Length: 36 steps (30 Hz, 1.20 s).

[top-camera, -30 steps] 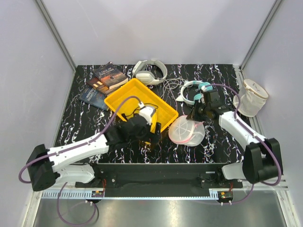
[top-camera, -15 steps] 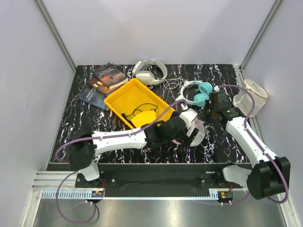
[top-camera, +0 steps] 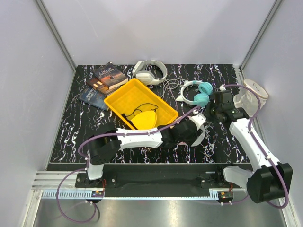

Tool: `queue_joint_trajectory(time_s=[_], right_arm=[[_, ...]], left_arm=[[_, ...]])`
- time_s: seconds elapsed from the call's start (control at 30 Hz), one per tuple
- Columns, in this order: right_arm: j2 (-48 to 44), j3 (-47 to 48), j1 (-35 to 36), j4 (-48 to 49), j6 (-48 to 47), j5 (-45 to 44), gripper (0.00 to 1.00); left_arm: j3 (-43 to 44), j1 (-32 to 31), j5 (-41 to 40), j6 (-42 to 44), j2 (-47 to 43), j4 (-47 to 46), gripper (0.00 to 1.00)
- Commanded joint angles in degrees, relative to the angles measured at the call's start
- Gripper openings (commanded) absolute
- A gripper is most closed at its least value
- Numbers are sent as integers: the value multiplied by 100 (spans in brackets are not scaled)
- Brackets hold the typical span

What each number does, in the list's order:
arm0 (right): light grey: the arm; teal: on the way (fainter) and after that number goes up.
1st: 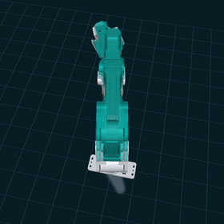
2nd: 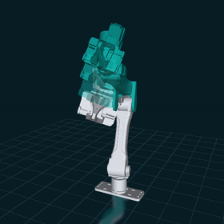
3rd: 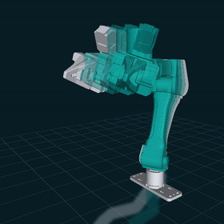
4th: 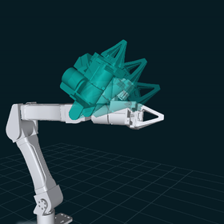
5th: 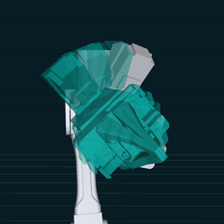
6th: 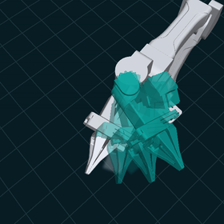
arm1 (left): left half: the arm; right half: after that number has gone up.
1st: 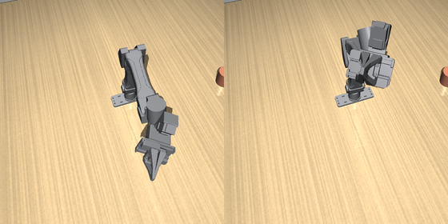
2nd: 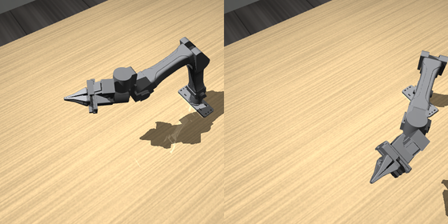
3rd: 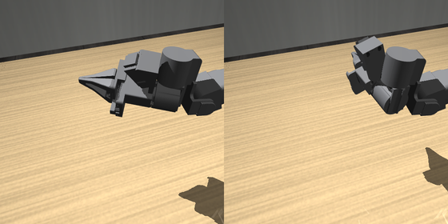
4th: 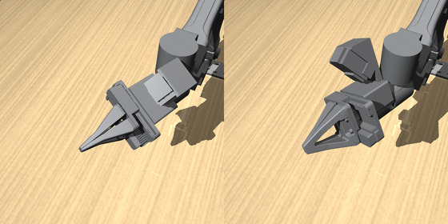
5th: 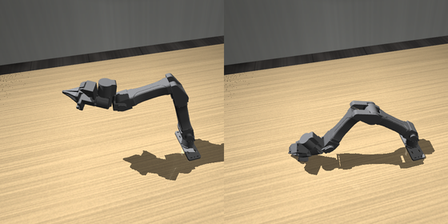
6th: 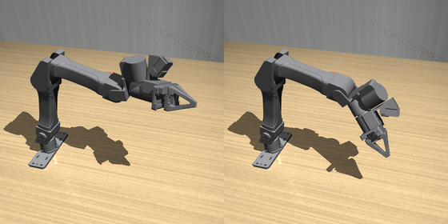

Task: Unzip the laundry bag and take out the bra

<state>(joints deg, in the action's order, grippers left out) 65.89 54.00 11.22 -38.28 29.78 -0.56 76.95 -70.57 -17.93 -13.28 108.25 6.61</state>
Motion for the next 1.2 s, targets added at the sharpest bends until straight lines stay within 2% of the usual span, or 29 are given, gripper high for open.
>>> queue_joint_trajectory(time_s=[0.0, 0.07, 0.1, 0.23, 0.27, 0.5, 0.7, 0.87, 1.17], right_arm=[[-348, 208, -50, -144, -147, -15, 16], [-453, 225, -50, -136, -288, 186, 16], [-498, 208, -41, -153, -436, 248, 17], [-735, 155, -41, -127, -894, 688, 31], [-805, 129, -41, -127, -982, 880, 32], [-964, -231, -24, 13, -1273, 1777, 36], [-1025, -460, 423, 260, -1255, 2139, 38], [-850, -521, 1477, 330, -1273, 1621, 43], [-419, -601, 1778, 664, -1211, 1076, 46]], left_arm=[[233, -19, -342, 132, 135, -309, 52], [172, -19, -368, 150, 92, -336, 39], [76, -10, -386, 150, 48, -353, 25], [-162, 87, -202, 133, -242, -336, 3], [-215, 139, -80, 141, -304, -310, 0], [-1005, 297, 465, 291, -1111, -283, 0], [-1542, 535, 1213, 27, -1622, -363, 0], [-1674, 842, 1758, -272, -1710, -336, 0], [-1648, 1001, 2233, -421, -1781, -248, 0]])
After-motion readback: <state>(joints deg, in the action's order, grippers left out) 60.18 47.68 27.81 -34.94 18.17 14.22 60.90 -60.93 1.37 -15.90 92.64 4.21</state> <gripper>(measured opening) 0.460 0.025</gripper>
